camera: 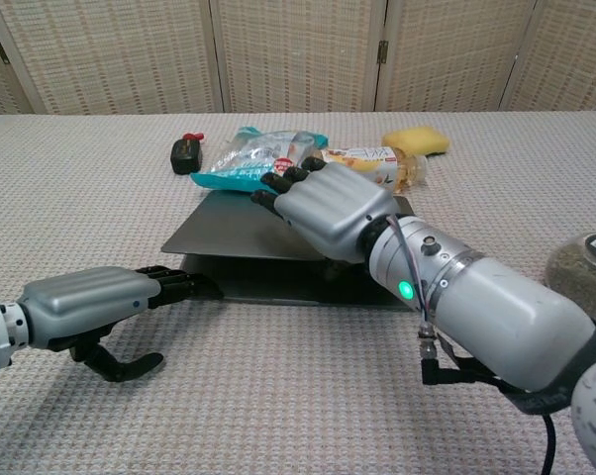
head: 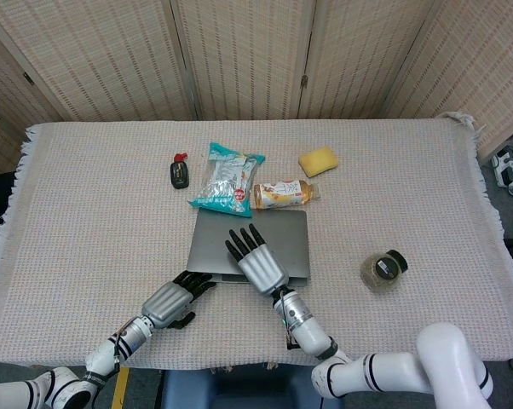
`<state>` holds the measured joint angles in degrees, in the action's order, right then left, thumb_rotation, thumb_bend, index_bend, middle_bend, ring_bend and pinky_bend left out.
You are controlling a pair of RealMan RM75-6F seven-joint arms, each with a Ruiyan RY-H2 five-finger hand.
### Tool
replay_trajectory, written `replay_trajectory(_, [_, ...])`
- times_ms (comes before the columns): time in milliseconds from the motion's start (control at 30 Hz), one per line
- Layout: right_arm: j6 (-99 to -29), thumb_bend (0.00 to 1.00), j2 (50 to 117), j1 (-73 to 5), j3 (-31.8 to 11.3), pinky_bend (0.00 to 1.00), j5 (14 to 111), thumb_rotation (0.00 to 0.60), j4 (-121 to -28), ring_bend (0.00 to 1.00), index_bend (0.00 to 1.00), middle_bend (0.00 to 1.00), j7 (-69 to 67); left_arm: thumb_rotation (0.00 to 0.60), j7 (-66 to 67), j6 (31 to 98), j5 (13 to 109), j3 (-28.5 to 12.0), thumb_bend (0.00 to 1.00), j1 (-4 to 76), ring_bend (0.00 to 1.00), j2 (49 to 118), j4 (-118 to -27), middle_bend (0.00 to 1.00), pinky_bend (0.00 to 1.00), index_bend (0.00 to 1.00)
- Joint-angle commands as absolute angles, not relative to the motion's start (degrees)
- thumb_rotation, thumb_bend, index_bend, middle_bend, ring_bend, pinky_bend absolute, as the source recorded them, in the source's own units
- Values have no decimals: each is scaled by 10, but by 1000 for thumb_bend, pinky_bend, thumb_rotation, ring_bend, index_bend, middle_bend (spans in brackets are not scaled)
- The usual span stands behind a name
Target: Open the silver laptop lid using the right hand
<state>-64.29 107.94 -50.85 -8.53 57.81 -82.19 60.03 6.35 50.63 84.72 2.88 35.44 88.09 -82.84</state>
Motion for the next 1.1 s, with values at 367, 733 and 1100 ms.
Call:
replay_trajectory(367, [-654,470,1011,-514,-159,0,540,600,-871,0,0,0,578,600,72,511,848,31,553,355,0,878,-833,83,0,93])
replay_trajectory(733, [-640,469,977,-535,-209,0,471,600,-855,0,0,0,555,600,90,510,842,29,553,358,0,876,-844,83,0,94])
replay_trajectory(1100, [-626,470,963,-566,-238,0,421,600,-812,0,0,0,531,600,100,508,837,31,553,359,0,876,-849,83,0,96])
